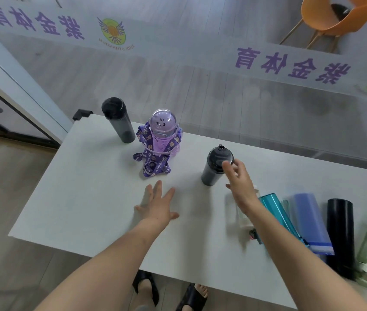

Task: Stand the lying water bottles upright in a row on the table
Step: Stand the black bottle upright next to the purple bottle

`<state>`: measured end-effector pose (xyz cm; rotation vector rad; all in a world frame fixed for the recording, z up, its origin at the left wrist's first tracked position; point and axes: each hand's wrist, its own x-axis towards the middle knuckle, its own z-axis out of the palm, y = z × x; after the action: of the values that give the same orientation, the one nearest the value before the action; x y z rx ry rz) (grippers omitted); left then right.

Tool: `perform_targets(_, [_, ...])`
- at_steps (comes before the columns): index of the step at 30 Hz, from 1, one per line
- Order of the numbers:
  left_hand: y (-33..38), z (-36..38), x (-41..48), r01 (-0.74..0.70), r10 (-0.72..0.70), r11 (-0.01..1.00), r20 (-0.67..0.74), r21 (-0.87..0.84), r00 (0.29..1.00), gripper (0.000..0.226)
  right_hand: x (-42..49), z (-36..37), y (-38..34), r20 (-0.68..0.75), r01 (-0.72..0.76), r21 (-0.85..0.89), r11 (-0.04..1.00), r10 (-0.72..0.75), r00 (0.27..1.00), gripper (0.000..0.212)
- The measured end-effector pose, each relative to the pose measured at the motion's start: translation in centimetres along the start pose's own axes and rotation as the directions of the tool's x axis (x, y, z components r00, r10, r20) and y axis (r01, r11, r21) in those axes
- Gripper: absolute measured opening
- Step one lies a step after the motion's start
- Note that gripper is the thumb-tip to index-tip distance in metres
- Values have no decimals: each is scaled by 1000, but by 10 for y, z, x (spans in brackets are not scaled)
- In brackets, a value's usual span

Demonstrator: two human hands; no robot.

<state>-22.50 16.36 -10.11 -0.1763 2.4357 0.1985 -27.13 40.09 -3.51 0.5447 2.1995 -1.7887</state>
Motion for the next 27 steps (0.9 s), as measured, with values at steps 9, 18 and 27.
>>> perform_targets(9, [3,8,15,9,-10,1000,41,4,999,102,20,45,53,-204,128,-283,951,-190,960,91])
perform_targets(18, [5,9,17,13,-14,1000,56,14,998,103,63,60,51,-201,196,-241,950,-247,948,59])
perform_targets(27, [4,12,22,14,-18,998,61,62,998,105,114,64,17,-40,222,-239,945,-238,970,60])
